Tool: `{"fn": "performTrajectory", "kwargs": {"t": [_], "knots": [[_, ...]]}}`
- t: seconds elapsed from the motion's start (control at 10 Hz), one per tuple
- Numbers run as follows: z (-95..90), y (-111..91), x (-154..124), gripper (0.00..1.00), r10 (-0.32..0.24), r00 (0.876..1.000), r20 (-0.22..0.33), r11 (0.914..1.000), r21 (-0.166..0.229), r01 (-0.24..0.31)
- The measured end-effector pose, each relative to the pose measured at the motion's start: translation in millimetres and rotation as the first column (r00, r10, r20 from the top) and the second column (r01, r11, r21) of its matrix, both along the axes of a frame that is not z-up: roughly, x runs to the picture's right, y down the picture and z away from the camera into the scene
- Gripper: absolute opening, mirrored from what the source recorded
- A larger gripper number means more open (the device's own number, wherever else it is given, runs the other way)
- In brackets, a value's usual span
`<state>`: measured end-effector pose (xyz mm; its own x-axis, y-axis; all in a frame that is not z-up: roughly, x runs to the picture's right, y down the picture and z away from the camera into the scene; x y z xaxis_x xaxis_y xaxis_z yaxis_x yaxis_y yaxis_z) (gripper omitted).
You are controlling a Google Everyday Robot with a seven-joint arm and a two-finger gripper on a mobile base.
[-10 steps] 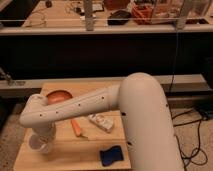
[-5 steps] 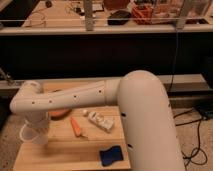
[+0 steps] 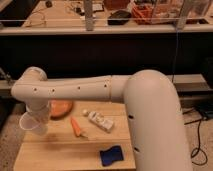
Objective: Place the ceramic cup in the ceramic bowl
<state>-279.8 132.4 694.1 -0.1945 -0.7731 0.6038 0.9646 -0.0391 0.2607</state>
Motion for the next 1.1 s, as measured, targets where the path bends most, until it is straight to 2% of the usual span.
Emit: {"fn": "performTrajectory", "kwargs": {"t": [0.2,0.4,0.6,0.9,1.1], "knots": [[31.6,-39.3,15.9,0.02,0.046,0.999,0.003,0.9988,0.017,-0.046],[54.4,-66.7,20.0,0.02,0.069,0.998,0.005,0.9974,0.022,-0.069],[79.9,-93.3,30.0,0.02,0.118,0.993,-0.007,0.9926,0.029,-0.118],[104.7,-112.8,23.5,0.02,0.109,0.994,0.001,0.9934,0.034,-0.109],[106.6,-110.0,21.6,0.02,0.108,0.994,0.014,0.9934,0.037,-0.109]]}}
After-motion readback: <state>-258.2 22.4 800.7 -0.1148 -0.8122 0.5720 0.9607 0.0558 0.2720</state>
